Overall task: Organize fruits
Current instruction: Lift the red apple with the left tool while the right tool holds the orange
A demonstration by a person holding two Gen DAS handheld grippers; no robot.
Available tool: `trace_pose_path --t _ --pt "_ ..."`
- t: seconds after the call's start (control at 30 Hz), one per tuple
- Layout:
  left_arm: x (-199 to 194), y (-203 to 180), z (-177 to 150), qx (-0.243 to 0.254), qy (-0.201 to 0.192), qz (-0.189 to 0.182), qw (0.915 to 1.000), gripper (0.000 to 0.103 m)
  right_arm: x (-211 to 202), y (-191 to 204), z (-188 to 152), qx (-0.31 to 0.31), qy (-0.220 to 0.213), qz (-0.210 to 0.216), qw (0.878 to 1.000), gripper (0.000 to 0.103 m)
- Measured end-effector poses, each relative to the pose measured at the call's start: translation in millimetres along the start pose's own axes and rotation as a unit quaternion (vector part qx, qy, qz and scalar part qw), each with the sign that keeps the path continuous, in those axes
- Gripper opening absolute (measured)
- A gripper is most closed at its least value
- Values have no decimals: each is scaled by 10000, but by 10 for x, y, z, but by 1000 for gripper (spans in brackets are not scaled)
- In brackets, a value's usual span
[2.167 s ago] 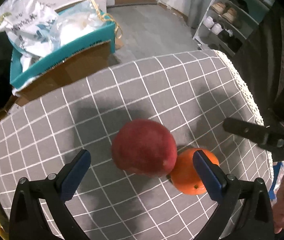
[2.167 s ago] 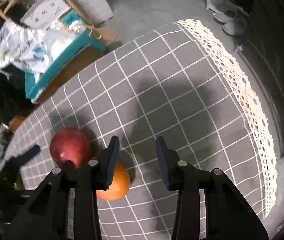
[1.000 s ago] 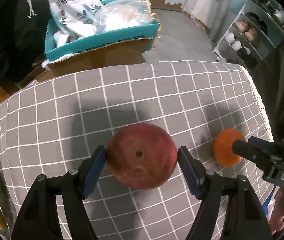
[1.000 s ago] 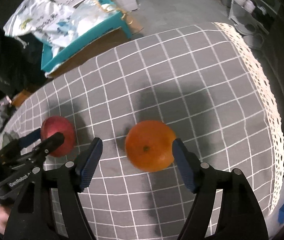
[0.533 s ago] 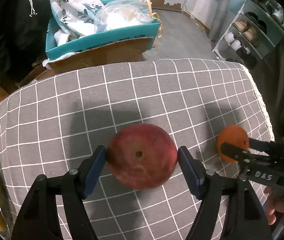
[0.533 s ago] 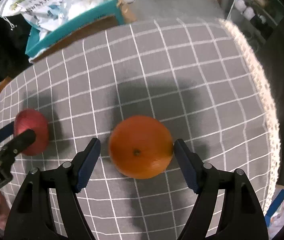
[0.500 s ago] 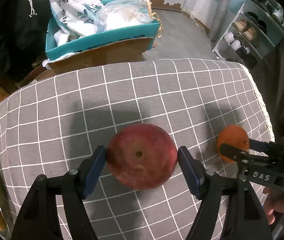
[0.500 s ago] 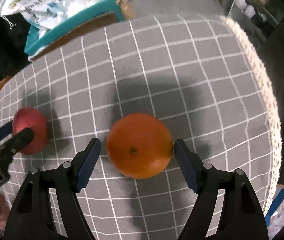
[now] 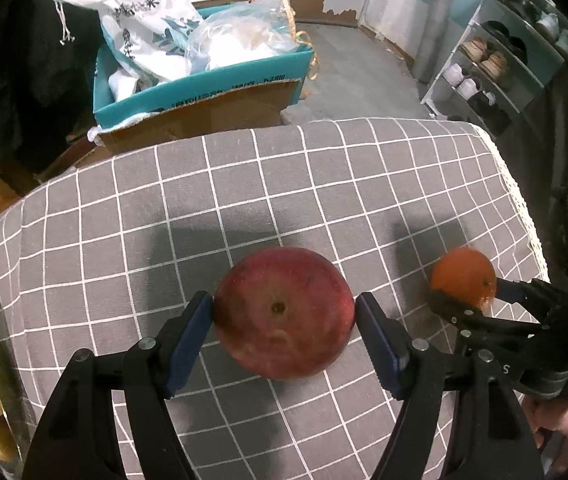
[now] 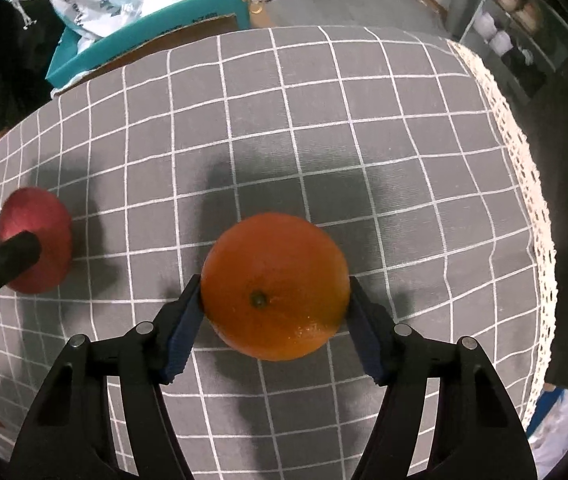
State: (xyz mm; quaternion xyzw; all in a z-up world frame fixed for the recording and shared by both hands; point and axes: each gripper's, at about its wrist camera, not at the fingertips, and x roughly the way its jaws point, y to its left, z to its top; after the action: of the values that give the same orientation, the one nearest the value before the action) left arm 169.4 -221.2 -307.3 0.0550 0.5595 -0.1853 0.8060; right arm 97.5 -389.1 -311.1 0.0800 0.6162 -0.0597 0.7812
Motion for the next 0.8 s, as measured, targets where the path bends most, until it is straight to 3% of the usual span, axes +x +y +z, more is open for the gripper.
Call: trace_pose_path --t 0.4,0.8 --pt "-444 32 -170 -4 -362 100 9993 75 -508 104 14 -118 -663 -104 9977 67" --pt "-1066 86 -234 71 -895 240 9957 73 -1111 420 -20 -324 -1328 125 9905 67"
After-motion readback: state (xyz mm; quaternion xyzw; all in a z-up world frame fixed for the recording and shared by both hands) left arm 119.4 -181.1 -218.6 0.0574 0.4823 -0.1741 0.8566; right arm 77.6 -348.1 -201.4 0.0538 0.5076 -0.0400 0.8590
